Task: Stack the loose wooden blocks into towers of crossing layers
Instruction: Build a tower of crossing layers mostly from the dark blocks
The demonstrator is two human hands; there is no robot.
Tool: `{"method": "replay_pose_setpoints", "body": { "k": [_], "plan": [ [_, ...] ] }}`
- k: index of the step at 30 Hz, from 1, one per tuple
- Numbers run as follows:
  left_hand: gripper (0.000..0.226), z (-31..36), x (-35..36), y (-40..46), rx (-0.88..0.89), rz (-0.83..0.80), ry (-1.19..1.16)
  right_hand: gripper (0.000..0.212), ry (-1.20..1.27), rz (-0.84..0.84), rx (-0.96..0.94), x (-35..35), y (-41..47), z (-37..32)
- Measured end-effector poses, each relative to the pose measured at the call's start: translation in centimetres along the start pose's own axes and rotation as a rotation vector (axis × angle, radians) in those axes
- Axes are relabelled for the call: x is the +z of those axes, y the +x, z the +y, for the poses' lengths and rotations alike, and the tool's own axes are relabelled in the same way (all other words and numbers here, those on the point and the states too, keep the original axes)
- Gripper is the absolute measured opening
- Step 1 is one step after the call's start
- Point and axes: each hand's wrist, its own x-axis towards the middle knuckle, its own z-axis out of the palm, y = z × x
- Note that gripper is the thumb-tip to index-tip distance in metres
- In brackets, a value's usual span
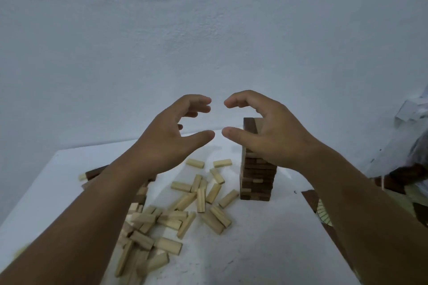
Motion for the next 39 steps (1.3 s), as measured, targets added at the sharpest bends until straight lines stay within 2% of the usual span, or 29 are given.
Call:
{"method": "replay_pose_setpoints", "body": {
  "k": [5, 11, 14, 16, 18, 21, 24, 29, 34, 37, 39],
  "plan": [
    [0.032, -2.0, -3.9, -5.2, -0.094, 0.055, 0.007, 0.037, 0.045, -0.116, -0.046, 5.7, 0.0, -3.1],
    [0.024, -7.5, -6.9, -10.3, -0.278, 0.11, -0.018, 0.033, 0.077, -0.232, -0.074, 12.7, 0.4, -4.6],
    [0.021, -11.4, -6.7, -11.6, -0.285, 0.045, 0.208, 0.029, 0.08, -0.265, -0.055, 15.6, 0.6, -4.3],
    [0.021, -13.7, -6.0, -11.9, -0.316, -0.068, 0.414, 0.024, 0.063, -0.287, -0.038, 17.2, 0.6, -3.6],
    [0.03, -14.9, -5.1, -12.0, -0.361, -0.179, 0.601, 0.021, 0.038, -0.311, -0.007, 18.5, 0.6, -2.8],
    [0.033, -15.5, -4.0, -11.9, -0.301, -0.257, 0.717, 0.021, 0.003, -0.325, 0.03, 19.8, 0.6, -1.4],
    [0.03, -15.8, -3.6, -12.1, -0.276, -0.199, 0.69, 0.024, -0.039, -0.341, 0.07, 20.6, 0.6, -0.3],
    [0.023, -16.8, -4.0, -12.2, -0.284, -0.057, 0.597, 0.022, -0.158, -0.362, 0.032, 22.6, 1.2, 0.4],
    [0.024, -16.5, -4.7, -11.2, -0.328, -0.225, 0.663, 0.023, -0.275, -0.329, -0.02, 25.2, 2.7, 0.3],
    [0.022, -16.5, -4.7, -10.8, -0.349, -0.29, 0.675, 0.022, -0.375, -0.327, 0.014, 26.0, 3.2, 0.4],
    [0.019, -16.4, -4.7, -10.4, -0.334, -0.295, 0.693, 0.018, -0.345, -0.303, 0.066, 26.0, 3.4, 0.4]
  ]
}}
